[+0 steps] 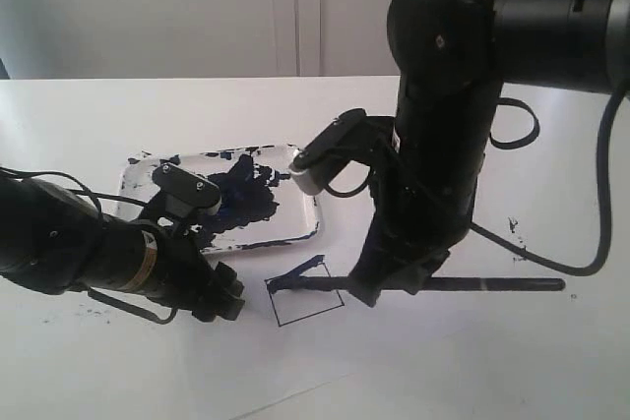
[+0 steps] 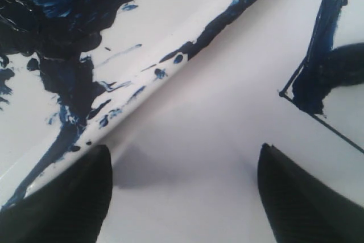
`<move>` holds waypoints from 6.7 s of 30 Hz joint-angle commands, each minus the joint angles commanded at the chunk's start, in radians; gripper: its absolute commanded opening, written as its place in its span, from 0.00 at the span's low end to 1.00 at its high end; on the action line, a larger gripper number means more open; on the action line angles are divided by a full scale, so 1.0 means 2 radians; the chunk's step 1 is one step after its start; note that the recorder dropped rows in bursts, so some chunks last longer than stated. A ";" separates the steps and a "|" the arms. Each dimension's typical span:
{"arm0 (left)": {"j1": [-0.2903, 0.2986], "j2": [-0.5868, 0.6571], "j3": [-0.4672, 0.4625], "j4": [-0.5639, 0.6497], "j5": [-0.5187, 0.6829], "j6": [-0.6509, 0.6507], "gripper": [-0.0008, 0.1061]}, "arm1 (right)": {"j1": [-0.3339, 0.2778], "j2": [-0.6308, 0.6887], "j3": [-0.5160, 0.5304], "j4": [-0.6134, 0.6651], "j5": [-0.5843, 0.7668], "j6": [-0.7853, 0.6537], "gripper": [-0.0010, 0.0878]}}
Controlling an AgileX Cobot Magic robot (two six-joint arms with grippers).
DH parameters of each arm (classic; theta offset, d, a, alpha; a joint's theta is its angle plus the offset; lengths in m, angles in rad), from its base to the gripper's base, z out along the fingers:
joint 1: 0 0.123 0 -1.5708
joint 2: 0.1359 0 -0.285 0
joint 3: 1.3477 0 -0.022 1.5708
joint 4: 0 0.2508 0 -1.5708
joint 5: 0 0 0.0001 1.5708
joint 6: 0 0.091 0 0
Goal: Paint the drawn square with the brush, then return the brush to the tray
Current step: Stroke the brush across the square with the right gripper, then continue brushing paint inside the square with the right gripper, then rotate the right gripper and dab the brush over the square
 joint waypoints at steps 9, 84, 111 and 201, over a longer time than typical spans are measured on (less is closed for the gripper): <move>0.000 0.000 0.000 0.000 0.000 0.000 0.71 | 0.000 0.000 0.000 -0.024 0.000 0.009 0.01; 0.000 0.000 0.000 0.000 0.002 -0.003 0.71 | 0.000 -0.001 0.027 -0.005 0.000 0.021 0.01; 0.000 0.000 0.000 0.000 0.002 -0.003 0.71 | 0.043 -0.001 0.027 0.031 0.000 0.014 0.01; 0.000 0.000 0.000 0.000 0.001 -0.011 0.71 | 0.111 0.006 0.074 -0.036 0.000 0.049 0.01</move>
